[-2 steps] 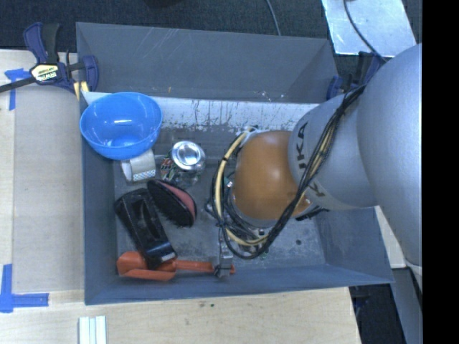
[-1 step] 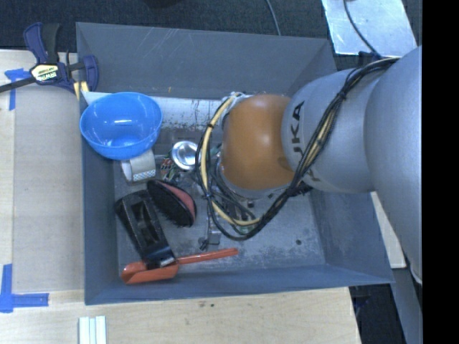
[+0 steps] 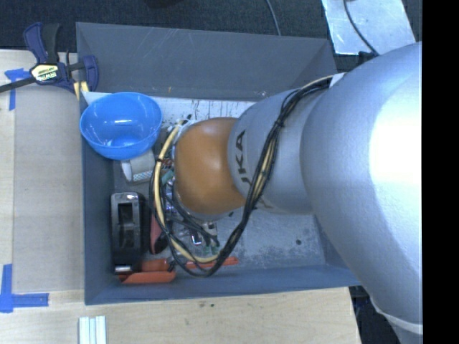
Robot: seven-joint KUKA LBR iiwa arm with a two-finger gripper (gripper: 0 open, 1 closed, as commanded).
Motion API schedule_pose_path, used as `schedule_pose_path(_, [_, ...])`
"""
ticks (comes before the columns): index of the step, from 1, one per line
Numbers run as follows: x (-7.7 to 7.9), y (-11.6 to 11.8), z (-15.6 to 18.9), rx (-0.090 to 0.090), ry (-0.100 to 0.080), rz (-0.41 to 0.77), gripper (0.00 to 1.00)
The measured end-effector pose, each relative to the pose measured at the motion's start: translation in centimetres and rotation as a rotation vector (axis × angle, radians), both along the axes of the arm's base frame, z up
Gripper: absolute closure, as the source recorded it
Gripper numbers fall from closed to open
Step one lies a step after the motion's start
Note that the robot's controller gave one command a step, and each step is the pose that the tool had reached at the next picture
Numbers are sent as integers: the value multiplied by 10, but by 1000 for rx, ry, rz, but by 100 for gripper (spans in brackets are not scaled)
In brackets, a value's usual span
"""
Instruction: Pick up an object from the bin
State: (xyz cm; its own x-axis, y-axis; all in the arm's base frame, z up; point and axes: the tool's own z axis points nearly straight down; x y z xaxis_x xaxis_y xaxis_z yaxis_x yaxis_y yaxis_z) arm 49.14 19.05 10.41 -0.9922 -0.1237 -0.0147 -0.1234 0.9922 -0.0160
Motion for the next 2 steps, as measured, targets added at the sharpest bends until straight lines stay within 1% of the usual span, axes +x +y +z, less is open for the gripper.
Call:
schedule_pose_path(1, [83,-24,-35,9,-3,-230,0])
schedule_pose_path(2, [37,-14,-36,-15,0,-530,100])
